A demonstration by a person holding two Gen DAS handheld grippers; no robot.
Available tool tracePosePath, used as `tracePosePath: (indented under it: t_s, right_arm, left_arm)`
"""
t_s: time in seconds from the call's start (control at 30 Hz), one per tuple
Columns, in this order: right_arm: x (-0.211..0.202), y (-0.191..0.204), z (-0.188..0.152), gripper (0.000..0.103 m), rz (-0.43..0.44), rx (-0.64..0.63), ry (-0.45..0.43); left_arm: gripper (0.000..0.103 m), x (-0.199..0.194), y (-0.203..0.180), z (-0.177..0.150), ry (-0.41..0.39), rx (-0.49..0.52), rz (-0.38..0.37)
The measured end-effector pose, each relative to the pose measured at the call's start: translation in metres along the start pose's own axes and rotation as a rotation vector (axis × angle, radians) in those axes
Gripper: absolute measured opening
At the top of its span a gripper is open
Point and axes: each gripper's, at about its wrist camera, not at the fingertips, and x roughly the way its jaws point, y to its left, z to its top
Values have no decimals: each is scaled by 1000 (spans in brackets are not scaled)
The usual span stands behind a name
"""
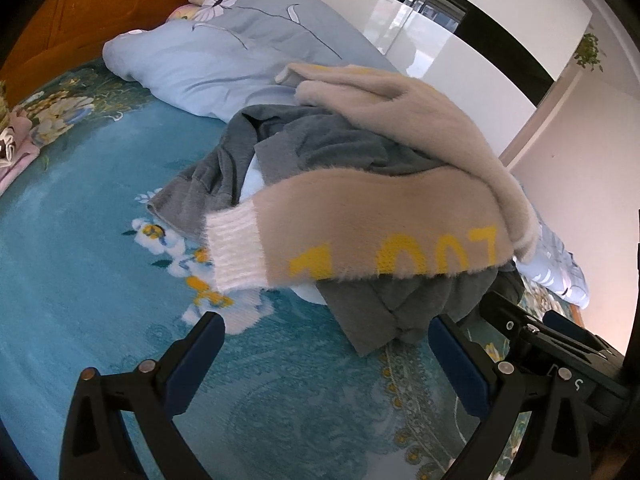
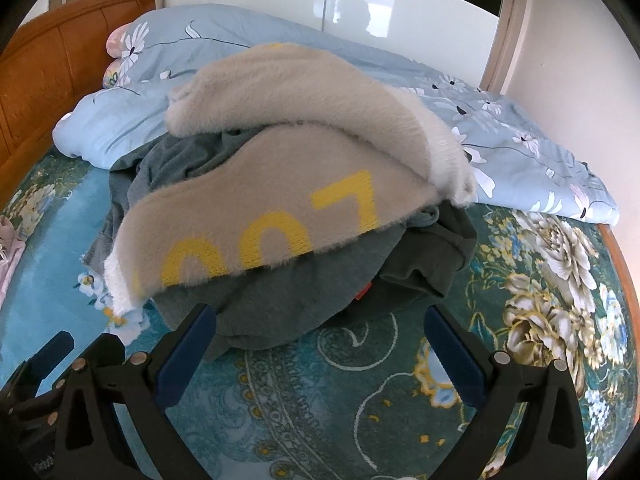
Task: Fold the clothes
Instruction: 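Move the right gripper toward the beige sweater on the clothes pile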
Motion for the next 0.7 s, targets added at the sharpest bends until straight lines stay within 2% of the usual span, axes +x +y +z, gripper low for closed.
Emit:
tracePosePath:
  t_s: [0.7]
  right_arm:
    - [-3, 12, 8, 103, -26, -41, 1]
  left_arm:
    - [103, -4, 4, 3, -2, -23, 11]
